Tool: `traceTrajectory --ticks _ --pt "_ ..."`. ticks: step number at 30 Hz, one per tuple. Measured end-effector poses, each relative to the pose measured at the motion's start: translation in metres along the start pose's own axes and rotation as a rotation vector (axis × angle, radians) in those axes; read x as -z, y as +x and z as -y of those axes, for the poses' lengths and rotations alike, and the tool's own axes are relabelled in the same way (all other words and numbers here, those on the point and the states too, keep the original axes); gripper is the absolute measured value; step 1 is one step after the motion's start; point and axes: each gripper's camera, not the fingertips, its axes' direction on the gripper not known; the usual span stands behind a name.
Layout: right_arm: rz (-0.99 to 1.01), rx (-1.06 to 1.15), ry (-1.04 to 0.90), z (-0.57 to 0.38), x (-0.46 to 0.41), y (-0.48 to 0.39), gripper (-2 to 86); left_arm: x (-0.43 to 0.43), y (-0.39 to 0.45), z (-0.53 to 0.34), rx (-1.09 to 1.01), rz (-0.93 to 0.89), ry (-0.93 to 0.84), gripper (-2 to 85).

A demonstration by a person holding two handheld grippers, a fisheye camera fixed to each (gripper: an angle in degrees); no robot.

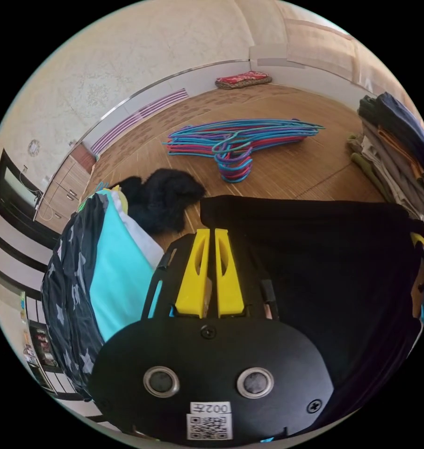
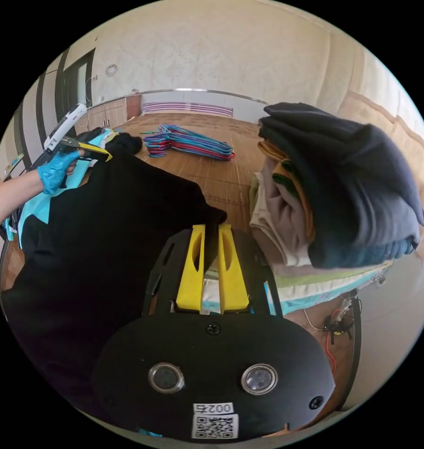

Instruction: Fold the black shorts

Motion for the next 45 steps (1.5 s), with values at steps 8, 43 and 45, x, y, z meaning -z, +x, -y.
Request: traceTrajectory --ticks 8,43,45 --pt "-0.007 0.007 -0.128 0.034 -0.019 0.004 6.3 -0.018 -0.009 -0.003 -0.056 -0.041 -0.05 -0.1" --pt "0.047 0.208 -0.134 0.023 0.174 -0.037 6.3 0.061 -0.051 -0.278 -0.214 -0.016 -0.26 -0.8" --pt "0.083 0.196 -0.157 0.014 0.189 -0.033 6.4 0.064 -0.058 -0.291 -0.18 -0.03 -0.263 -0.9"
